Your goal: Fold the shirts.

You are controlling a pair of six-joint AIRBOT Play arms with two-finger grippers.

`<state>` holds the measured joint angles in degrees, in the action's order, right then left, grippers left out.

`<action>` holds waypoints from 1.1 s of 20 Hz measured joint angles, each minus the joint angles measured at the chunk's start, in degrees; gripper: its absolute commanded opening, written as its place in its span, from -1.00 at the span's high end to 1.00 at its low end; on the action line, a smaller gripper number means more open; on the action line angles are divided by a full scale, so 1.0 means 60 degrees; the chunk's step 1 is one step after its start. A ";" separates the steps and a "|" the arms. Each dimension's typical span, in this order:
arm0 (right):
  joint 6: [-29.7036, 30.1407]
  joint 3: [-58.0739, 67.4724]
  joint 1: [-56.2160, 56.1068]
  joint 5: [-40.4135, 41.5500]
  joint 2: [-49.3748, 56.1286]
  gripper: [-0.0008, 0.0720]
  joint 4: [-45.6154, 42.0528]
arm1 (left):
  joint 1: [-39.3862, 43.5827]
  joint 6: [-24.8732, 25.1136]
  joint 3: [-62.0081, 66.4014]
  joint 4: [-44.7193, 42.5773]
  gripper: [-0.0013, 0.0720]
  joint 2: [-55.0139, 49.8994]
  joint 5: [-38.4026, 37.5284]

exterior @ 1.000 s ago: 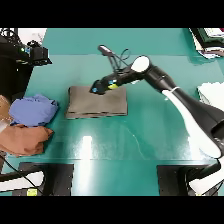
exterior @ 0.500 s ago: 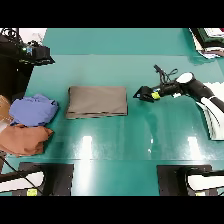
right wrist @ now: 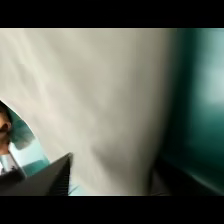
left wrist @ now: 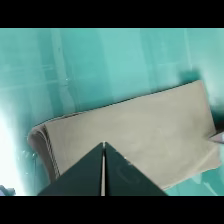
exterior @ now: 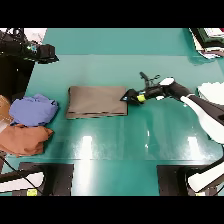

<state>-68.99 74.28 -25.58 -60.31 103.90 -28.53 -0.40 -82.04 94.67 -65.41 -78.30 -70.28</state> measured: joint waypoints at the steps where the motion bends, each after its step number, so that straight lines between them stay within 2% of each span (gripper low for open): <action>1: -0.0004 0.0331 -0.0229 0.0066 0.0240 0.42 -0.0080 | 0.0000 0.0000 -0.0007 -0.0007 0.87 0.0000 0.0000; 2: 0.0000 0.0688 -0.0463 0.0197 0.0455 0.59 -0.0109 | 0.0000 0.0000 -0.0007 -0.0015 0.87 0.0000 -0.0004; 3: 0.0007 0.1009 -0.0648 0.0270 0.0616 0.95 -0.0058 | 0.0007 -0.0004 -0.0011 -0.0011 0.87 0.0000 -0.0011; 7: 0.0011 0.1909 -0.0911 0.0339 0.0787 0.94 -0.0295 | 0.0036 -0.0026 -0.0018 0.0007 0.87 0.0000 -0.0146; 11: 0.0011 0.1847 0.0248 0.0339 -0.0288 0.94 -0.1002 | 0.0525 -0.0062 -0.0018 0.0029 0.87 0.0000 -0.0178; 18: -0.0015 0.0543 0.5162 0.0237 -0.3333 0.94 -0.2047 | 0.2160 -0.0076 -0.0018 0.0055 0.87 0.0000 0.0291; 22: -0.0015 0.0266 0.8105 0.0240 -0.4204 0.94 -0.2197 | 0.2994 -0.0087 -0.0018 0.0055 0.87 0.0000 0.0882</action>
<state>-69.08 75.88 23.05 -58.87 78.67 -41.71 17.56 -82.56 94.56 -65.08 -78.30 -64.99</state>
